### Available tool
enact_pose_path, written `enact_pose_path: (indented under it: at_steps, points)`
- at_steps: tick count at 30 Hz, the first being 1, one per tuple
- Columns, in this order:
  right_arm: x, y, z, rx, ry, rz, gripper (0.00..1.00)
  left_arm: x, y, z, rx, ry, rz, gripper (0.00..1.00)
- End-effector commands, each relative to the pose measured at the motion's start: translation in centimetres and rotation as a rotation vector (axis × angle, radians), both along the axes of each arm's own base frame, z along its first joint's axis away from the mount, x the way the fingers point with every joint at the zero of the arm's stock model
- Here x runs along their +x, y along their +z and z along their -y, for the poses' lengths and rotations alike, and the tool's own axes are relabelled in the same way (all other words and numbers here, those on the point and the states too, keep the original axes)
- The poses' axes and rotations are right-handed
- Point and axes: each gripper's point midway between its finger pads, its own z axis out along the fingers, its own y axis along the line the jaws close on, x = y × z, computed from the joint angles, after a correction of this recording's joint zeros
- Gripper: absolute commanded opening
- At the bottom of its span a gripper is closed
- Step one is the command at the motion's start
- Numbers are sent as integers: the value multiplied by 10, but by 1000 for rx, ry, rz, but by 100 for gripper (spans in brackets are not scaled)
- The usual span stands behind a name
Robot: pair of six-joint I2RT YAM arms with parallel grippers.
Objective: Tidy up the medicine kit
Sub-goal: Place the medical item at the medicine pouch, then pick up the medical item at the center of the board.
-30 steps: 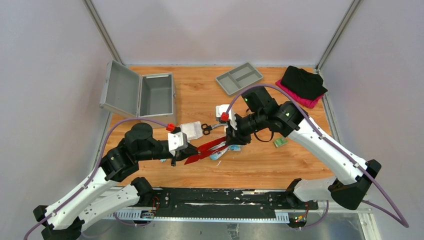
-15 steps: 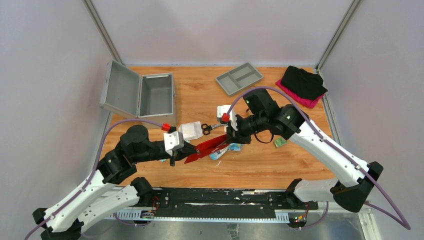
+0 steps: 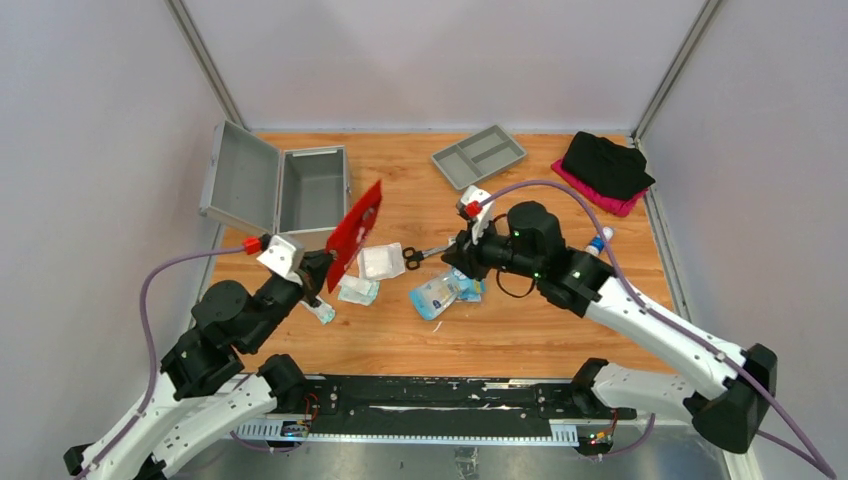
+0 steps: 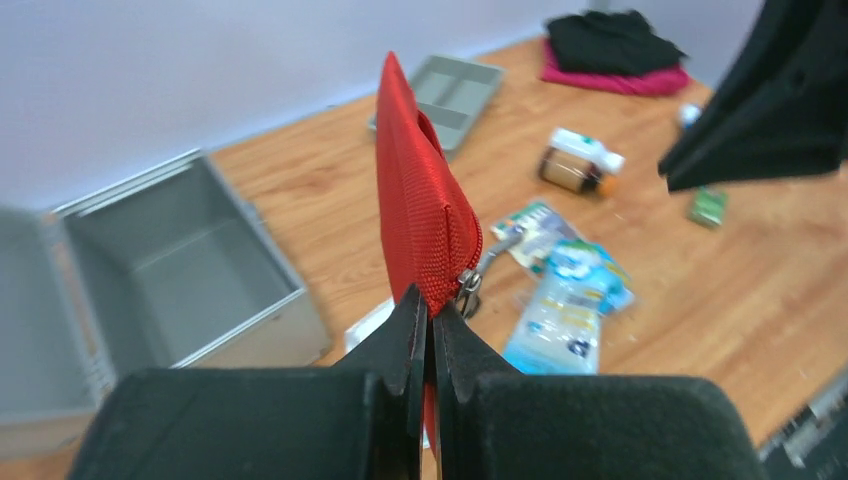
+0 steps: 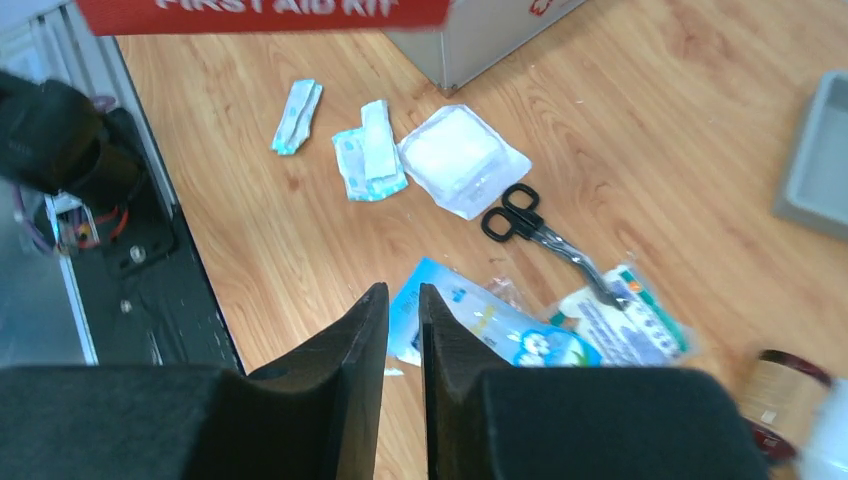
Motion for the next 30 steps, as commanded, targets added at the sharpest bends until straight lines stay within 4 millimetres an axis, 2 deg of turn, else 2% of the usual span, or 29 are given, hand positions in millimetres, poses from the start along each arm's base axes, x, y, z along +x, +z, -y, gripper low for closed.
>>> enact_pose_path:
  at_steps: [1, 3, 6, 8, 9, 12, 13, 15, 16, 18, 20, 24, 30]
  points:
    - [21, -11, -38, 153, -142, -150, 21, 14, 8, -58, -69, 314, 7, 0]
    - [19, -23, -62, 165, -156, -211, 21, 10, 15, -69, -84, 344, 24, 0]
    - [13, -48, -103, 174, -191, -346, 26, 6, 25, -84, -101, 386, 39, 0]
    - [11, -68, -128, 189, -215, -485, 28, 3, 29, -95, -110, 431, 36, 0]
    - [11, -86, -142, 177, -237, -552, 29, 2, 33, -102, -120, 460, 37, 0]
    - [6, -114, -173, 202, -267, -690, 31, -1, 40, -115, -114, 510, 37, 0]
    - [5, -127, -186, 205, -271, -730, 33, -2, 43, -118, -111, 519, 37, 0]
    - [-1, -139, -211, 234, -265, -799, 37, -4, 47, -122, -107, 525, 40, 0]
    - [-5, -151, -227, 227, -262, -827, 38, -6, 51, -124, -112, 523, 47, 0]
    - [-9, -163, -245, 223, -253, -872, 41, -9, 55, -126, -118, 517, 51, 0]
    - [-13, -173, -259, 222, -255, -914, 45, -12, 58, -128, -119, 513, 53, 0]
    - [-12, -194, -272, 203, -283, -936, 48, -15, 61, -131, -123, 509, 54, 0]
    - [-4, -218, -267, 151, -357, -921, 49, -14, 58, -128, -116, 497, 52, 0]
